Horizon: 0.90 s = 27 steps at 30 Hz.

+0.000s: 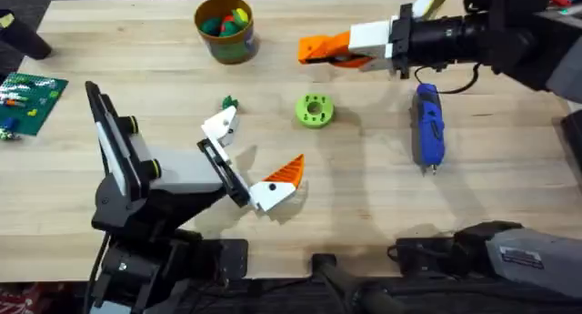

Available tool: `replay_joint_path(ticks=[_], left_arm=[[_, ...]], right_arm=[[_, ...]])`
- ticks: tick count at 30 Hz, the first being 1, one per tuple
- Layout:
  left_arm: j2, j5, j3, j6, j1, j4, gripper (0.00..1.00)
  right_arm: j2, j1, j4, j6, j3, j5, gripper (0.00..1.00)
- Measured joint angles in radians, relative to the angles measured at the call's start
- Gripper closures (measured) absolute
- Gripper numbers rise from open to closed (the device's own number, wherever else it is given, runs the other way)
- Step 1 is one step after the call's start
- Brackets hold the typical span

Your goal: Pick up the gripper from the table and insert it into the empty holder that is missing its gripper. Then pick up a screw, insert it into the mounting hole, and use the screwdriver to tighten it. Finally, clean up the table by picking up the vegetable and placing it into the bucket.

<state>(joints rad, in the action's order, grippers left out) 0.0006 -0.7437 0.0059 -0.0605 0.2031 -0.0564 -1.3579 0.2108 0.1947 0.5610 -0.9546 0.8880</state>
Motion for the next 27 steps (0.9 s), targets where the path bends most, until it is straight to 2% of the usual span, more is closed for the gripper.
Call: replay_joint_path(ticks=[5,8,11,13,16,19,21,27], left_arm=[[0.000,0.000,0.000,0.000,0.000,0.000,0.016],[0.000,0.000,0.000,0.000,0.000,0.000,0.016],[0.000,0.000,0.000,0.000,0.000,0.000,0.016],[0.000,0.000,0.000,0.000,0.000,0.000,0.016],[0.000,0.000,0.000,0.000,0.000,0.000,0.016],[0.000,0.000,0.000,0.000,0.000,0.000,0.016],[0.000,0.000,0.000,0.000,0.000,0.000,0.016],[0.000,0.000,0.000,0.000,0.000,0.000,0.016]], right_arm=[[-0.018,0.000,-0.009,0.000,0.000,0.027,0.983],[-0.018,0.000,-0.071,0.015,0.001,0.059,0.983],[-0.031,0.000,-0.236,0.065,0.016,0.130,0.983],[-0.046,-0.001,-0.418,0.133,0.048,0.180,0.984],[-0.071,-0.003,-0.675,0.267,0.129,0.236,0.984],[-0.102,-0.010,-0.864,0.407,0.201,0.278,0.984],[-0.128,-0.012,-0.919,0.480,0.223,0.314,0.985],[-0.210,-0.012,-0.937,0.610,0.227,0.442,0.985]])
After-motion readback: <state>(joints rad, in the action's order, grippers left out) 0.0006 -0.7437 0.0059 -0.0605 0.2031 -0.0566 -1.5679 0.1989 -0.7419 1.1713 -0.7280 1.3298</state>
